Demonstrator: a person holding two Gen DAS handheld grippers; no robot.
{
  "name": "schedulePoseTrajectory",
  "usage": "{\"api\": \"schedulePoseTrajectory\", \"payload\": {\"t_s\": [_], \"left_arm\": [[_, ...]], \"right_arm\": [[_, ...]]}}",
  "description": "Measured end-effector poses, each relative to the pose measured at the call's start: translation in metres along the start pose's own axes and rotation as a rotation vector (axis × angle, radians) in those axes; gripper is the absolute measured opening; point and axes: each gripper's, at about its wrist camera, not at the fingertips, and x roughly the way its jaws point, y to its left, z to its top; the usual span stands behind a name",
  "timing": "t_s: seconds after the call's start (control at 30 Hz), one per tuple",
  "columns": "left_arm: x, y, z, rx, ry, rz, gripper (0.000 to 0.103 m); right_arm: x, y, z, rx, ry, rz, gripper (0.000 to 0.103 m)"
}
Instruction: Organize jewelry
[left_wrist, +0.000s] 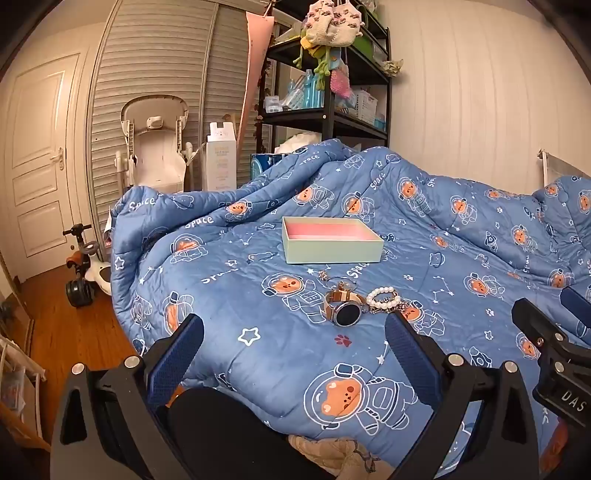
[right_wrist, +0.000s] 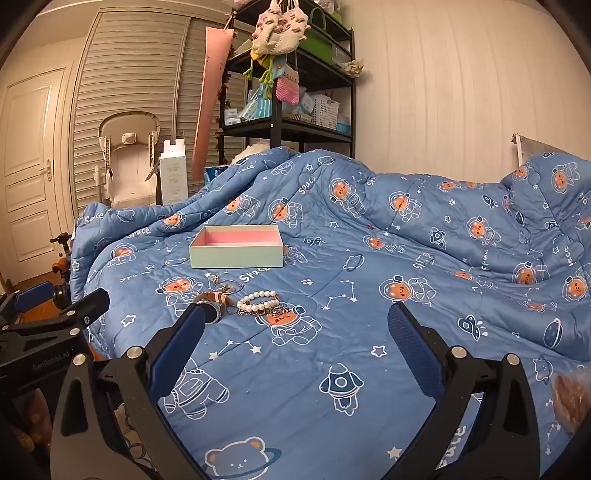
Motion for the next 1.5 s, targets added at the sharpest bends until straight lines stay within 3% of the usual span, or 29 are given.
{"api": "schedulePoseTrajectory", "payload": {"t_s": [1.5], "left_arm": [[0.0001, 0.0003, 0.0, -0.002, 0.003, 0.001, 0.097]], "right_arm": [[-0.0008, 0.0001, -0.0014, -0.011, 0.006, 0.008, 0.098]]}}
